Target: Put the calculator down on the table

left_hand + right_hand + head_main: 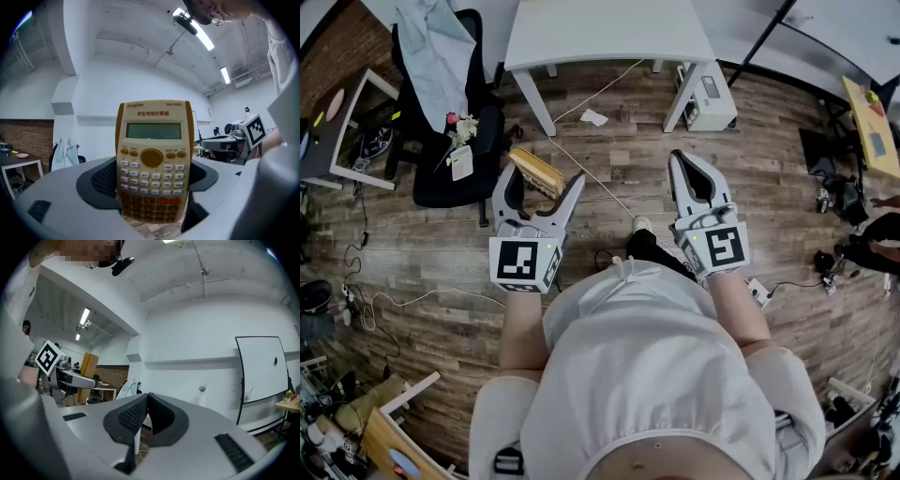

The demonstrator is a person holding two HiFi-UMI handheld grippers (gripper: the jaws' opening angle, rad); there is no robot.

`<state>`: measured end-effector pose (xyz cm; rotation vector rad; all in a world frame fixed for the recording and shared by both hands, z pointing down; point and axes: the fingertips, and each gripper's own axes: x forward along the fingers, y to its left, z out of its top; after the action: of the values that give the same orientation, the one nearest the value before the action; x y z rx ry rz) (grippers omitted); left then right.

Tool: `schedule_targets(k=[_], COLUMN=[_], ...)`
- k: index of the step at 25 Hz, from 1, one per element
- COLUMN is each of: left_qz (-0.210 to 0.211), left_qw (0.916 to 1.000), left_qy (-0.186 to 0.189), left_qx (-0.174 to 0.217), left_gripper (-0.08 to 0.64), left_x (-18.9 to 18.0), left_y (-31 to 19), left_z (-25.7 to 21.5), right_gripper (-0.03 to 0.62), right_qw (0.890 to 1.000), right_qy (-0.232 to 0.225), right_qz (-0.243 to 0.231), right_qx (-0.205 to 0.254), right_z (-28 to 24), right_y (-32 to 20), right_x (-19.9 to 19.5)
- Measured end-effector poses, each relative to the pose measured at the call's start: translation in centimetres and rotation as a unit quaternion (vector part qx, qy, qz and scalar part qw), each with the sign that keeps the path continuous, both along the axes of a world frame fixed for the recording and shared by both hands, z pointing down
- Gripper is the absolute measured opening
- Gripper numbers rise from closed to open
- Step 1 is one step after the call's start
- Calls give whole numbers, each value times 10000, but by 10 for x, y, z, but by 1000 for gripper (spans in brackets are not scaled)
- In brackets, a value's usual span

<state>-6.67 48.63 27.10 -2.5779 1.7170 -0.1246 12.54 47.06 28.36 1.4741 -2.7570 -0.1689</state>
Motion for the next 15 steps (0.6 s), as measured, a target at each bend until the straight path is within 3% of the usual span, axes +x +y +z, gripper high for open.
schedule_targets(k=[15], left_qz=[-48], left_qw=[9999], left_qy=[116], left_qx=[-35], left_gripper=[408], left_x=[-13], left_y=[0], left_z=[6], right_gripper=[2], right_qw=[9999], right_qy=[-57], right_qz=[53], right_qx=[-129], right_z=[8], right_y=[2], right_x=[-9])
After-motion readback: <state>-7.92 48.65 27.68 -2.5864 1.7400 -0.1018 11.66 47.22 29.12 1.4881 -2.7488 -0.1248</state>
